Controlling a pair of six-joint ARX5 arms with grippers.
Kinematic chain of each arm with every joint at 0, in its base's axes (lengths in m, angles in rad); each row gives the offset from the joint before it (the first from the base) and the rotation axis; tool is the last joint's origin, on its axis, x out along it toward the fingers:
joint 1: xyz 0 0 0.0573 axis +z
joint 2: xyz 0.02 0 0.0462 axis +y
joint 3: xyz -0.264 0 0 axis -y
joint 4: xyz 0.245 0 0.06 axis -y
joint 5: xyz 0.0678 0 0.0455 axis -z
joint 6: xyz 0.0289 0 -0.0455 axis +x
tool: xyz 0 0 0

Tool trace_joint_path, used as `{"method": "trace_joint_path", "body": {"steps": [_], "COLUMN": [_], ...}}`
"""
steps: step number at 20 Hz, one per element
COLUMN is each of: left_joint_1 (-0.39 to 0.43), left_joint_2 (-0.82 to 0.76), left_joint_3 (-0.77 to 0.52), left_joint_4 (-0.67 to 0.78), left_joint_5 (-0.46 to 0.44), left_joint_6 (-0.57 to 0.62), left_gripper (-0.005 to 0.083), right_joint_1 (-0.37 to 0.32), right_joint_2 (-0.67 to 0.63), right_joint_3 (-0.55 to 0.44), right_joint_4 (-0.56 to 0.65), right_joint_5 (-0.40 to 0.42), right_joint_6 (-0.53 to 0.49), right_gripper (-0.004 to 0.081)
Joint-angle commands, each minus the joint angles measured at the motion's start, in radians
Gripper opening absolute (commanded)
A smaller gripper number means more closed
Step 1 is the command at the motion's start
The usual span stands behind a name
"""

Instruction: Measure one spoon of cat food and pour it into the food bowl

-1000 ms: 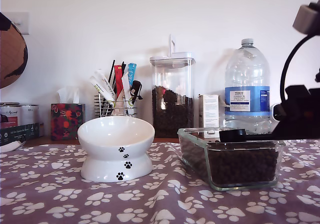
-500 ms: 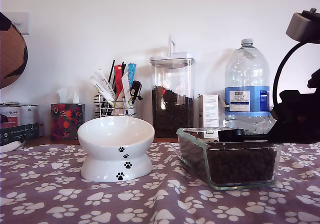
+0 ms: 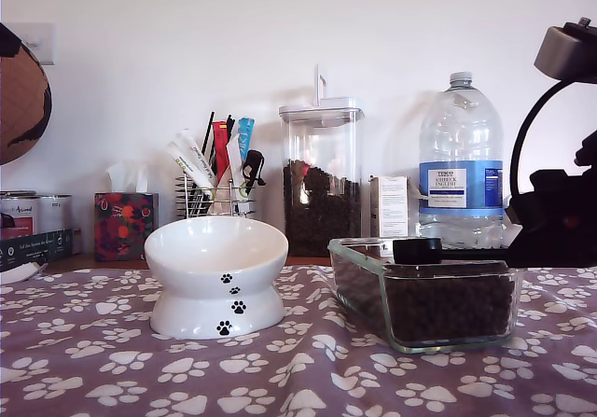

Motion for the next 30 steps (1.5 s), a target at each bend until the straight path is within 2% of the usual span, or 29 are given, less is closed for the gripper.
{"method": "trace_joint_path", "body": {"steps": [1,5,8,12,17,24,30], "left_joint_1": [-0.003,-0.003,-0.003,-0.003,-0.003,-0.003,-0.003], "left_joint_2": [-0.002,-0.002,-0.002,-0.002,-0.002,-0.002,-0.002], "left_joint_3": [-0.003,-0.003,-0.003,-0.003,-0.003,-0.003,-0.003], "left_joint_4": [0.007,0.007,0.007,0.007,0.007,0.008,0.01], "left_joint_5": [0.002,0.002,0.002,0.002,0.005,0.01,0.076], "left_joint_6": [-0.002,-0.002,-0.002,-0.002,-0.011,-0.029,-0.043], "left_gripper": [-0.0019,-0.0019,-0.0019,-0.0019,-0.0019,-0.0019,-0.0019], "right_joint_1": [-0.003,-0.004,-0.003,-0.003,-0.002,0.005,0.01], "right_joint_2": [-0.005,-0.044,-0.047,-0.047,-0.042,-0.024,0.041], "right_joint_3": [0.009,0.06,0.114,0.23,0.402,0.433,0.435], "right_joint_4": [-0.008,-0.063,-0.127,-0.271,-0.485,-0.564,-0.544], "right_joint_5": [0.0,0.017,0.037,0.037,0.037,0.042,0.164], "right_joint_6": [0.002,-0.017,-0.071,-0.238,-0.698,-1.372,-1.753], "right_gripper": [-0.0013,-0.0013,-0.0013,-0.0013,-0.0013,-0.0013,-0.0013]}}
